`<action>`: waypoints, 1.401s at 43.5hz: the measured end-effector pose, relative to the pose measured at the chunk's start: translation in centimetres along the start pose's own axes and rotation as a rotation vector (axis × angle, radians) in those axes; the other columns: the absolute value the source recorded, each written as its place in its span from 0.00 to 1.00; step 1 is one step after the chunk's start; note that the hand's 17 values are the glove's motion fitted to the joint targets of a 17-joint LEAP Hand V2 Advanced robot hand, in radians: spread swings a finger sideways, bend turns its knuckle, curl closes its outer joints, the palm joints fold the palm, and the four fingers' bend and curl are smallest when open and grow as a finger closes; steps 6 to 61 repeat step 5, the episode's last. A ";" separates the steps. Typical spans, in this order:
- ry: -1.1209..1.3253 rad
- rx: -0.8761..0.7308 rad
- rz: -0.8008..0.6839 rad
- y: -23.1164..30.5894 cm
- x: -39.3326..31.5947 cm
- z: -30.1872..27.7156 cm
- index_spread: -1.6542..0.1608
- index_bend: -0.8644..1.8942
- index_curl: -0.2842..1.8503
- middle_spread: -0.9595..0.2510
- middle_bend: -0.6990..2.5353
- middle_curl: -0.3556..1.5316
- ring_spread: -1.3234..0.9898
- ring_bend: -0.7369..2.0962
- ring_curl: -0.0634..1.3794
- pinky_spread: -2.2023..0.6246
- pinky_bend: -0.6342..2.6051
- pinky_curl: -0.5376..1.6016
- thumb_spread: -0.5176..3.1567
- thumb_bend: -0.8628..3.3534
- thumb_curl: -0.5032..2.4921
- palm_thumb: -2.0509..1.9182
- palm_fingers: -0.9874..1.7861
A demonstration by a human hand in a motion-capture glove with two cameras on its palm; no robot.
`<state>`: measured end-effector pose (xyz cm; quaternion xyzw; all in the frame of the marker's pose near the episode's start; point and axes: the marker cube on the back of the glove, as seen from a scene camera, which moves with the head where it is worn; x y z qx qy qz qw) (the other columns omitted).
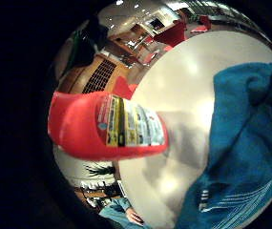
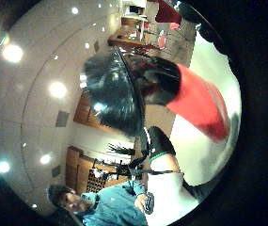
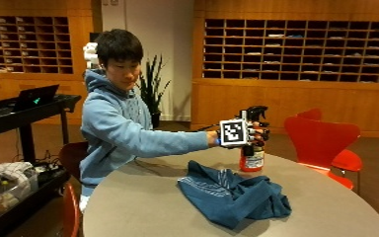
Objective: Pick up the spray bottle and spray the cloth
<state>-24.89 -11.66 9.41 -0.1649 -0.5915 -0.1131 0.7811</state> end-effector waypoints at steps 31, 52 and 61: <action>-0.067 -0.097 -0.026 3.0 -0.8 -1.0 0.74 0.33 0.27 0.68 0.32 0.41 0.53 0.41 0.32 0.80 0.33 0.44 0.35 0.19 0.37 0.70 0.53; -0.067 -0.097 -0.026 3.0 -0.8 -1.0 0.74 0.33 0.27 0.68 0.32 0.41 0.53 0.41 0.32 0.80 0.33 0.44 0.35 0.19 0.37 0.70 0.53; -0.067 -0.097 -0.026 3.0 -0.8 -1.0 0.74 0.33 0.27 0.68 0.32 0.41 0.53 0.41 0.32 0.80 0.33 0.44 0.35 0.19 0.37 0.70 0.53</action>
